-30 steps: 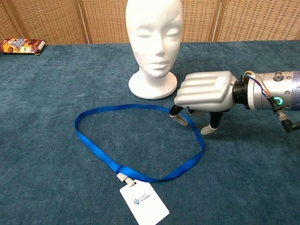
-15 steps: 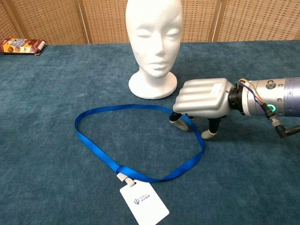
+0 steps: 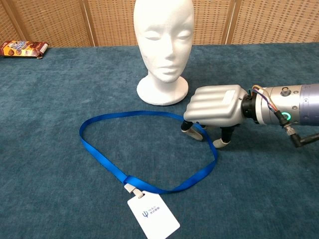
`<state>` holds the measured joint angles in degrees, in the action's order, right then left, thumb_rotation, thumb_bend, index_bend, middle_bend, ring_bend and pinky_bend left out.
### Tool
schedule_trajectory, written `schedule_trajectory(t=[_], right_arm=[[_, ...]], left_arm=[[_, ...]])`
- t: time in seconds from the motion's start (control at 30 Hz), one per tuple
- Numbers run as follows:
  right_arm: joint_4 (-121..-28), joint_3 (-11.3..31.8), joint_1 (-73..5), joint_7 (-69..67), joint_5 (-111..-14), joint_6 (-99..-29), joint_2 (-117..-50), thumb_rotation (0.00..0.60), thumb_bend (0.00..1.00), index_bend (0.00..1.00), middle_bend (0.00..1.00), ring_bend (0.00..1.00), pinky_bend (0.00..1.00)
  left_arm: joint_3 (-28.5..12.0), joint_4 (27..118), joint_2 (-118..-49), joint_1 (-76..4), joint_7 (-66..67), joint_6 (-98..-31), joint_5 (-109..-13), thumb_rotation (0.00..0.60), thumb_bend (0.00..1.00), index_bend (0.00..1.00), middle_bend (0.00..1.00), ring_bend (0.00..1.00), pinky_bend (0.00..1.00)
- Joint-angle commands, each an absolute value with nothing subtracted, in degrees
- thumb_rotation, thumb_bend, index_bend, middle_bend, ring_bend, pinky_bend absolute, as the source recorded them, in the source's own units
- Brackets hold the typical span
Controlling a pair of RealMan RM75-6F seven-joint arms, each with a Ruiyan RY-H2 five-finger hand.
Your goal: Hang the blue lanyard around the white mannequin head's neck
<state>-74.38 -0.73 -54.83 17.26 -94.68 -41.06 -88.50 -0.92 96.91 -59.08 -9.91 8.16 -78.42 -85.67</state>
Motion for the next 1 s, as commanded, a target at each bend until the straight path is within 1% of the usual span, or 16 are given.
schedule_trajectory(t=[0.03,0.43,0.83,1.0], right_arm=[[-74.2,-0.7,-54.9,17.2,-94.3,-41.0,-88.8,0.6,0.29,0.54,1.0,1.0,1.0],[-73.7,-0.8,-55.0,16.8,-93.2,-41.1,-89.6,0.6,0.31,0.56,1.0,1.0,1.0],[-73.4,-0.7,-55.0,16.7,-92.0,-41.2,-89.9,0.6,0.39,0.57,1.0,1.0,1.0],[-73.4,-0.7,-55.0,16.4,-91.7,-41.2,-90.0,0.6,0.4,0.57,1.0,1.0,1.0]], left_arm=[[-0.9,96.9,-59.1,-10.0,8.2,-78.3,-85.6,0.277,0.08,0.49,0.54,0.53,0.31],[-0.8,97.1,-58.9,-10.1,8.5,-78.1,-85.5,0.274,0.08,0.49,0.54,0.53,0.31],[-0.7,97.2,-58.8,-10.2,8.4,-77.8,-85.4,0.274,0.08,0.49,0.54,0.53,0.31],[-0.7,97.1,-58.9,-10.2,8.3,-77.7,-85.4,0.276,0.08,0.49,0.54,0.53,0.31]])
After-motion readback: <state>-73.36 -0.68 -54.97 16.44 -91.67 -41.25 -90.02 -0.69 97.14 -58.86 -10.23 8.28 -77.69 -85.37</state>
